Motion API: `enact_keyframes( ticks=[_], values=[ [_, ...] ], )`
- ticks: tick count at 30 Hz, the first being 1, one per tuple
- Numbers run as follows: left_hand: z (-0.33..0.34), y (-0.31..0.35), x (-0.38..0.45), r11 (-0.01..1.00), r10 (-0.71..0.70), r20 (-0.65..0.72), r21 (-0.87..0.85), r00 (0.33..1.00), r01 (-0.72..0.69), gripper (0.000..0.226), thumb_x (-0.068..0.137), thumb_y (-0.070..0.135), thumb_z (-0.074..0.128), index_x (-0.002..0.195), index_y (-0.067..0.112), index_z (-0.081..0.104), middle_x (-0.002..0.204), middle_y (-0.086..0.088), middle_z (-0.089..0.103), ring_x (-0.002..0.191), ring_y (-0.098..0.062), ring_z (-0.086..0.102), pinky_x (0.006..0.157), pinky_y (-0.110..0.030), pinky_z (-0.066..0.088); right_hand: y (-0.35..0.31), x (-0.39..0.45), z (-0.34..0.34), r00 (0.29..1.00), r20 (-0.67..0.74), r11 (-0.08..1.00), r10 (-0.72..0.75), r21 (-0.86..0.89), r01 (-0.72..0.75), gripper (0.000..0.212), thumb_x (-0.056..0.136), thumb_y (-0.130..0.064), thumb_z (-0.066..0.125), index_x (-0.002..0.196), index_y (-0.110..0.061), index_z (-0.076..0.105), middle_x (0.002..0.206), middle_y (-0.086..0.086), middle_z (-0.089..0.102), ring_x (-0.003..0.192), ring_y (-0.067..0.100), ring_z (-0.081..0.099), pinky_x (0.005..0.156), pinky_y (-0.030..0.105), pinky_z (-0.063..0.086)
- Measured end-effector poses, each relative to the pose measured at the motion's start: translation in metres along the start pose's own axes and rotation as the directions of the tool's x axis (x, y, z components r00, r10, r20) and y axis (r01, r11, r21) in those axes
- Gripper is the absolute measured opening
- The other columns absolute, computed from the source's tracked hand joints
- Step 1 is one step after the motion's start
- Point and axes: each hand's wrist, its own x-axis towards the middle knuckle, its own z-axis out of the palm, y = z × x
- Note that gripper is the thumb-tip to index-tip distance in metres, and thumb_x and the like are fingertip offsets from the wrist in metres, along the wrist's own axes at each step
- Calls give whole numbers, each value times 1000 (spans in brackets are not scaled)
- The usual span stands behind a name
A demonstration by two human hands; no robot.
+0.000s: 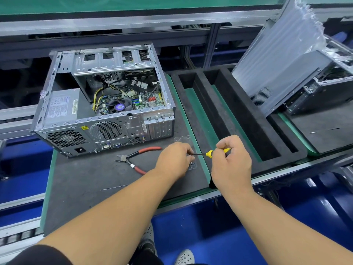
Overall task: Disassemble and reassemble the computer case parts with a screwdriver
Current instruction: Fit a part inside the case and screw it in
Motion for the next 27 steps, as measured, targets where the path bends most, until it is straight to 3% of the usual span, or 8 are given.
enact_keyframes(
  ticks=[5,11,18,23,27],
  values=[
    [4,1,-3,998,31,-16,53,999,-30,12,94,38,66,96,26,67,101,2,69,94,-24,63,71,-33,43,0,0,0,1000,12,1000,-6,-5,6,15,80,-25,44,85,-37,51,80,-10,58,71,10,53,63,30,43],
    [4,1,-4,1000,-8,8,30,1000,7,8,95,34,60,95,27,62,98,2,72,98,-26,63,77,-37,51,-1,1,0,1000,12,1000,-10,-3,11,15,81,-23,45,85,-37,51,79,-9,57,72,14,54,65,32,46],
    [2,-1,-7,999,-45,-2,-16,999,45,6,100,32,56,99,27,55,96,1,70,94,-27,62,72,-37,46,-5,-1,1,1000,6,1000,-11,22,10,18,83,-23,46,86,-39,51,80,-9,59,72,13,56,64,29,45],
    [-4,-1,-11,993,-93,-2,-79,996,92,20,102,41,50,90,26,46,82,3,64,83,-26,58,69,-40,46,-11,-3,-2,999,-10,998,-33,52,34,15,85,-24,47,87,-37,53,81,-8,61,75,16,59,65,32,50],
    [-6,-2,-11,977,-141,-21,-166,990,136,34,104,47,42,81,24,50,78,2,61,78,-25,56,66,-39,44,-19,-2,-7,999,-16,996,-34,77,35,11,85,-26,47,87,-35,53,85,-5,64,76,17,60,64,30,47]
  ],
)
